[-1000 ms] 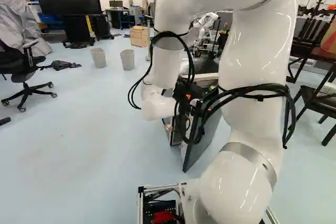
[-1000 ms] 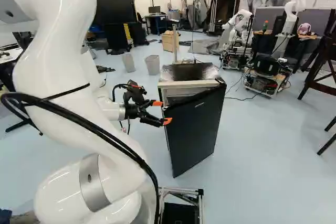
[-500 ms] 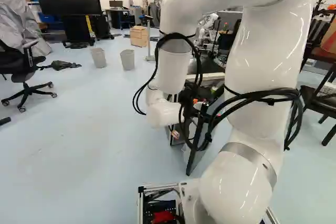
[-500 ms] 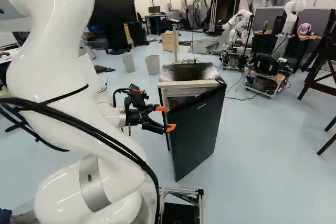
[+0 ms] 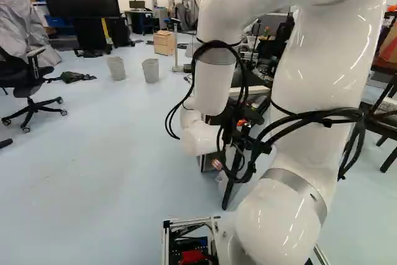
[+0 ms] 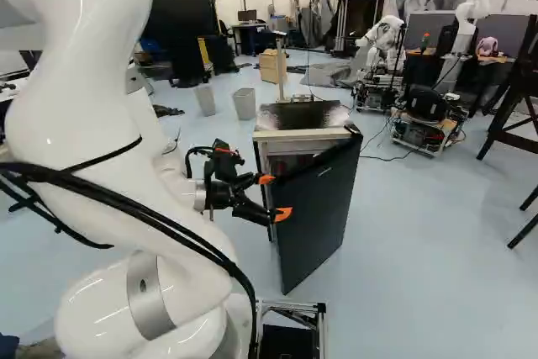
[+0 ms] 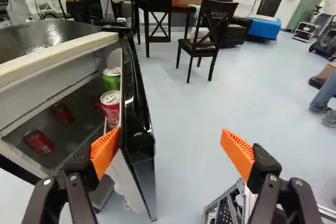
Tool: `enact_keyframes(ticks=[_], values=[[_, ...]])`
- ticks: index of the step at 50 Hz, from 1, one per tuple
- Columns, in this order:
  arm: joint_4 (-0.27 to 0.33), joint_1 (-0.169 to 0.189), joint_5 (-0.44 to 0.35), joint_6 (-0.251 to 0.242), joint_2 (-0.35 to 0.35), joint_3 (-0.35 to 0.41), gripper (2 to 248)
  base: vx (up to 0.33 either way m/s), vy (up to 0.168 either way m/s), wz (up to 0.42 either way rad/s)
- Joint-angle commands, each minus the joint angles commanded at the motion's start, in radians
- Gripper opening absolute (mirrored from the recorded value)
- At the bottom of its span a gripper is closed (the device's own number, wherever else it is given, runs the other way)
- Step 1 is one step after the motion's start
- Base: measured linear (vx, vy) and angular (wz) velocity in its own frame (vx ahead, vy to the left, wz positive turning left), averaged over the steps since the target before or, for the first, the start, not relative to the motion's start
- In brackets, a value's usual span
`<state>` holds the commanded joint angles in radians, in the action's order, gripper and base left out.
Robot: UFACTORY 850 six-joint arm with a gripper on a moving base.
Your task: Grab a drink from the fridge
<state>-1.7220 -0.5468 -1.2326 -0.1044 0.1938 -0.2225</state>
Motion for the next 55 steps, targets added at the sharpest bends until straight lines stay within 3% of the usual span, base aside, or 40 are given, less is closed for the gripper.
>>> enact_keyframes(ticks=[30,55], values=[[-0.052,0.114,-0.046,0.0,-0.018,0.036,247,0.0,0.0,0.0],[-0.088,0.281,-0.071,0.0,-0.004,0.004,247,0.0,0.0,0.0]])
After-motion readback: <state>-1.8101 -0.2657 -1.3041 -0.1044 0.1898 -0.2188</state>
